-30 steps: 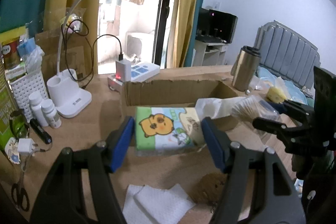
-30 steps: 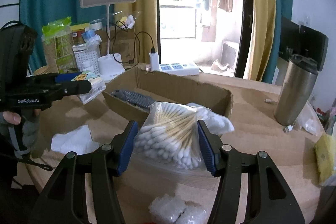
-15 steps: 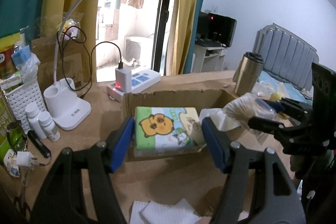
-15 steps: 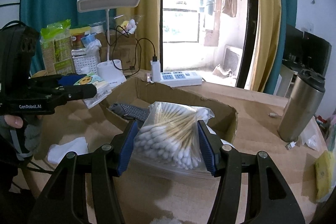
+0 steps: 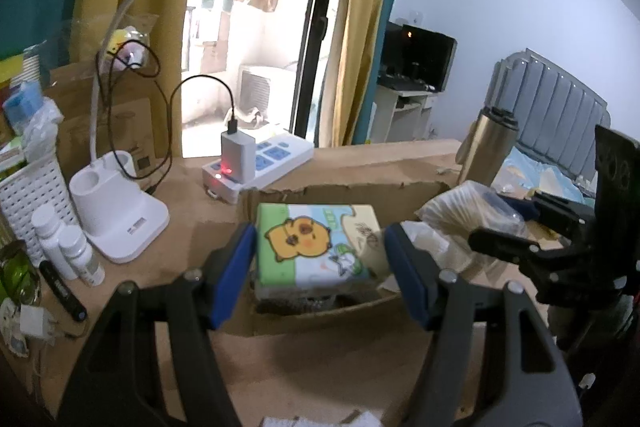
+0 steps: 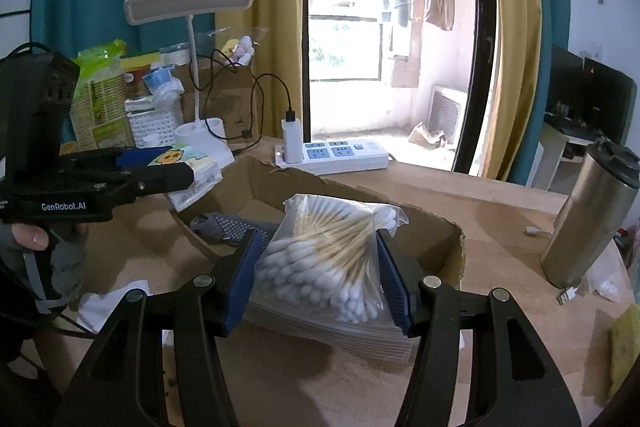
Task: Organize soft objects
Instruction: 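Carry the tissue pack over the box while the right gripper lowers the swab bag inside, then lower the tissue pack into the box and open the left gripper while the right gripper releases the swab bag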
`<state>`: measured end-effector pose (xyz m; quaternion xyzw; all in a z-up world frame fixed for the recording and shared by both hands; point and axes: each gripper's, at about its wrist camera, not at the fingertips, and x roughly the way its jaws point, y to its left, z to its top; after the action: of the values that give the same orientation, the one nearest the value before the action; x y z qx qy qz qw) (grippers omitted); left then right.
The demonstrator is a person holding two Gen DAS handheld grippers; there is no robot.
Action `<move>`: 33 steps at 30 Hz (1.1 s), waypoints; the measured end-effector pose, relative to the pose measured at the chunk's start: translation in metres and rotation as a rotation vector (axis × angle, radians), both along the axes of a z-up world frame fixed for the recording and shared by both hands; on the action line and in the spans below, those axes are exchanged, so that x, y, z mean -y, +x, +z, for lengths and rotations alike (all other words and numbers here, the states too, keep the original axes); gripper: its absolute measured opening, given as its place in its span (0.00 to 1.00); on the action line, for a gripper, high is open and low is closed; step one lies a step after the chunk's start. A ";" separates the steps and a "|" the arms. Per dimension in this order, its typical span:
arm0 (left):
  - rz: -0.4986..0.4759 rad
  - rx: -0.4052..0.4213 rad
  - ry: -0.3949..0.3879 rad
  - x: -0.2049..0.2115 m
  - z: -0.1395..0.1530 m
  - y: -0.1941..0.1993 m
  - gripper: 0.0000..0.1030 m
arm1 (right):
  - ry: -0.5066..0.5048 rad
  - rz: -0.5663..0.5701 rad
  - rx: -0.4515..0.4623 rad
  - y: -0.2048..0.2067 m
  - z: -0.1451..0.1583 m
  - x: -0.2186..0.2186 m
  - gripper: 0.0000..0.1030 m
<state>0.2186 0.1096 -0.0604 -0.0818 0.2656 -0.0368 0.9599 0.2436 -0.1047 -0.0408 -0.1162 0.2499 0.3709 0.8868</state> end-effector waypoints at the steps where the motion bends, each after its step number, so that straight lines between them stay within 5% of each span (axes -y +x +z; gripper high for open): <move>1: -0.002 -0.001 0.001 0.000 -0.001 0.003 0.66 | -0.002 -0.002 -0.002 0.003 -0.001 -0.001 0.58; 24: -0.062 -0.157 0.010 0.017 -0.050 0.052 0.66 | 0.000 -0.015 -0.110 0.042 -0.030 -0.012 0.59; 33: -0.055 -0.146 0.020 0.018 -0.050 0.051 0.67 | -0.027 -0.011 -0.113 0.041 -0.034 -0.018 0.66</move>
<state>0.2700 0.0920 -0.1104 -0.0671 0.3376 -0.0545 0.9373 0.2850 -0.0872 -0.0745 -0.1056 0.3051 0.3687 0.8717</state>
